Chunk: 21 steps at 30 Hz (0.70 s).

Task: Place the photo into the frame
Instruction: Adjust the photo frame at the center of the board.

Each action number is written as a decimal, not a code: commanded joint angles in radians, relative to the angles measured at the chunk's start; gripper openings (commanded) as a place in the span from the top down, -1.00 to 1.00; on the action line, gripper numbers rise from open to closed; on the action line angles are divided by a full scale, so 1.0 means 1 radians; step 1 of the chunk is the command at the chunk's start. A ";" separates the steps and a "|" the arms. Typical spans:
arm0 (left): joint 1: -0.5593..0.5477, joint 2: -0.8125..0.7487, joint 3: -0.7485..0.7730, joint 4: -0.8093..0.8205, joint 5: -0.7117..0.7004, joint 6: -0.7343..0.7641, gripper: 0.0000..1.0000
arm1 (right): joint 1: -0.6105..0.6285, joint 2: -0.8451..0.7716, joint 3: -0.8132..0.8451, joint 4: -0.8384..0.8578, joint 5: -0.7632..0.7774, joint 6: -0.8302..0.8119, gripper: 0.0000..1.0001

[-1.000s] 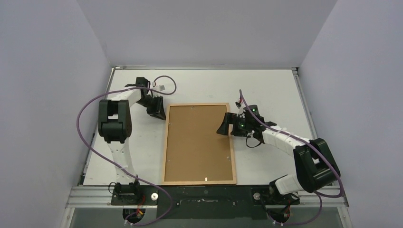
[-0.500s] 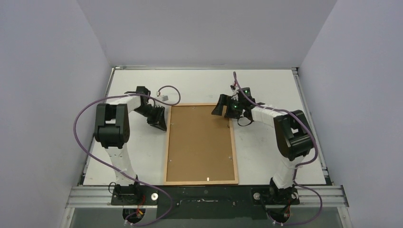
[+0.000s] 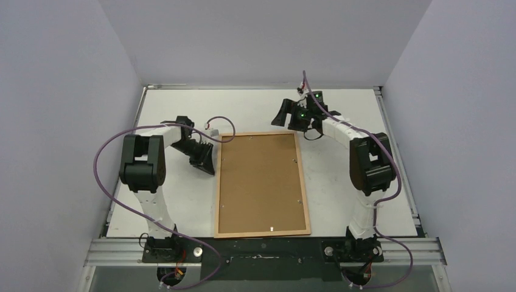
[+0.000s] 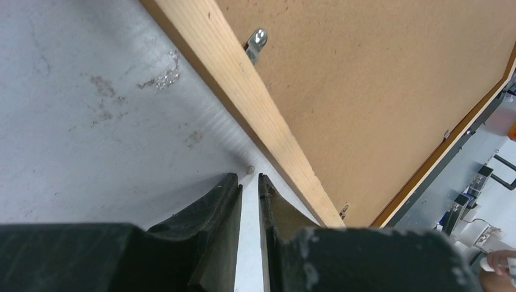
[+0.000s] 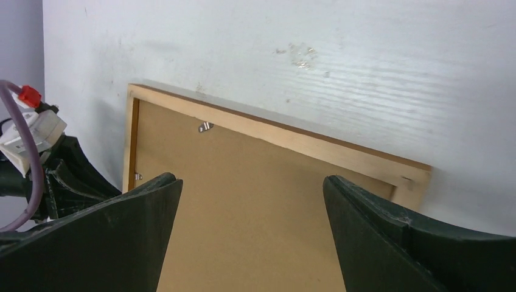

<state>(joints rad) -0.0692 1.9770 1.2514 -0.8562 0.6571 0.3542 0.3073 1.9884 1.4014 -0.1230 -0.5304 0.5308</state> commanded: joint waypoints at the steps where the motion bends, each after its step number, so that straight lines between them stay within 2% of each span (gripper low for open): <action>1: 0.017 -0.050 -0.017 -0.036 0.016 0.082 0.68 | -0.075 -0.138 -0.025 -0.065 0.073 -0.046 -0.80; 6: 0.005 -0.081 -0.036 -0.054 0.000 0.135 0.73 | -0.087 -0.140 -0.114 -0.106 0.185 -0.082 -0.80; 12: -0.018 -0.099 -0.084 -0.042 -0.043 0.160 0.76 | -0.081 -0.102 -0.134 -0.056 0.138 -0.037 -0.80; 16: -0.046 -0.115 -0.114 -0.029 -0.050 0.164 0.76 | -0.057 -0.034 -0.064 -0.045 0.103 -0.005 -0.80; 21: -0.101 -0.113 -0.126 -0.018 -0.052 0.154 0.77 | 0.026 0.111 0.132 -0.086 0.089 0.018 -0.80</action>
<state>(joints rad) -0.1287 1.8896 1.1355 -0.8906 0.6147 0.4847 0.2626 2.0201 1.3788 -0.2276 -0.4099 0.5159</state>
